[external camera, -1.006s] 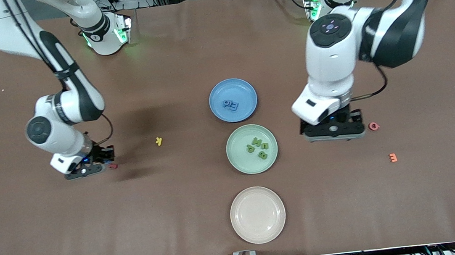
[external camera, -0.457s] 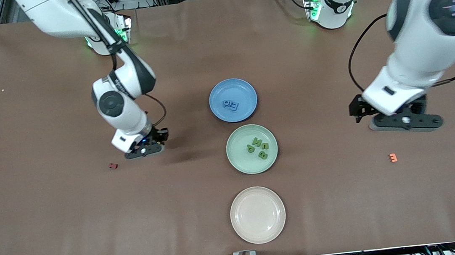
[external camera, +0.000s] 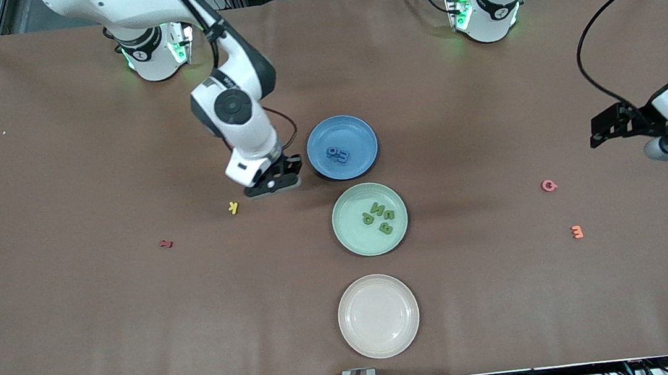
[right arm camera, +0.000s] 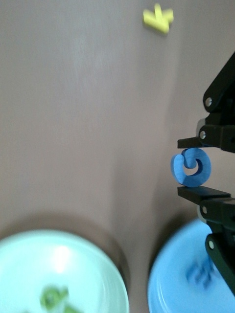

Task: Sort letters by color into matching plates
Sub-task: 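Carry the G onto the blue plate while the left gripper withdraws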

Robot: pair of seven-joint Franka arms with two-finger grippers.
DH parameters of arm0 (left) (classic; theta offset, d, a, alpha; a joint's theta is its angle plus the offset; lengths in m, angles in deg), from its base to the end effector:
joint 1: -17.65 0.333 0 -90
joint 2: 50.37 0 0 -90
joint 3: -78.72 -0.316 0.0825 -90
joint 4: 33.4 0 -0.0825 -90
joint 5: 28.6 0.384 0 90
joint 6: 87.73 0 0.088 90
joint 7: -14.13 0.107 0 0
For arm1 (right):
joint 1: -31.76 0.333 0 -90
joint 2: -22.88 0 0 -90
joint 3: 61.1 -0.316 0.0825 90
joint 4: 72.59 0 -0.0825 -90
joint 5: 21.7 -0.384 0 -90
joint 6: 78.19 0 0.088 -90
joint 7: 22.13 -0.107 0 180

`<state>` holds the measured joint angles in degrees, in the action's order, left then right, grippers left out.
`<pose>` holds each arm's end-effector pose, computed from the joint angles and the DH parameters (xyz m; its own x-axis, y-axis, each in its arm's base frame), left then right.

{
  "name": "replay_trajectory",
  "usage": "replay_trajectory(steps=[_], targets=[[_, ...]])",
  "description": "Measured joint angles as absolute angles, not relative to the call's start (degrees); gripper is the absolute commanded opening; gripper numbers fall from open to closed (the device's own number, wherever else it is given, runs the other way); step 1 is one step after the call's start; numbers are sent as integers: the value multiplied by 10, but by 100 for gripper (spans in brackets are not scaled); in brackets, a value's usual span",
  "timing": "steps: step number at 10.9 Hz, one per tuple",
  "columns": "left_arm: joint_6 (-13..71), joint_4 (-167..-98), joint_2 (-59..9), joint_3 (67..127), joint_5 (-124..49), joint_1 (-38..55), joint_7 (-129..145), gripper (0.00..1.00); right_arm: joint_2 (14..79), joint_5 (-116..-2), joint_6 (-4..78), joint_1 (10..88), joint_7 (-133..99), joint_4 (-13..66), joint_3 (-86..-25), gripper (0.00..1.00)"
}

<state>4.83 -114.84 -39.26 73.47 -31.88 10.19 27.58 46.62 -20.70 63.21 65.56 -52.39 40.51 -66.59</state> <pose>0.6160 -0.0352 0.5860 0.9631 -0.2689 0.0101 -0.2691 -0.9623 0.0382 0.4829 0.3920 0.2668 0.9857 0.1584 0.0571 0.1619 -0.9847 -0.0640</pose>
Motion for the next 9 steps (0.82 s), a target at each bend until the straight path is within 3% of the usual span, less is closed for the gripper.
replay_trajectory(steps=[5, 6, 7, 9], targets=[[-32, -1148, -457, 744, -319, 127, 276, 100, 554, -217, 631, 725, -580, 313, -689, 25], [-44, -1149, -470, 753, -319, 142, 276, 100, 565, -217, 631, 727, -587, 308, -697, 44], [-48, -1152, -484, 759, -319, 150, 276, 100, 571, -217, 631, 727, -593, 305, -704, 99], [-52, -1164, -509, 771, -319, 150, 244, 100, 574, -217, 630, 727, -616, 302, -709, 100]])
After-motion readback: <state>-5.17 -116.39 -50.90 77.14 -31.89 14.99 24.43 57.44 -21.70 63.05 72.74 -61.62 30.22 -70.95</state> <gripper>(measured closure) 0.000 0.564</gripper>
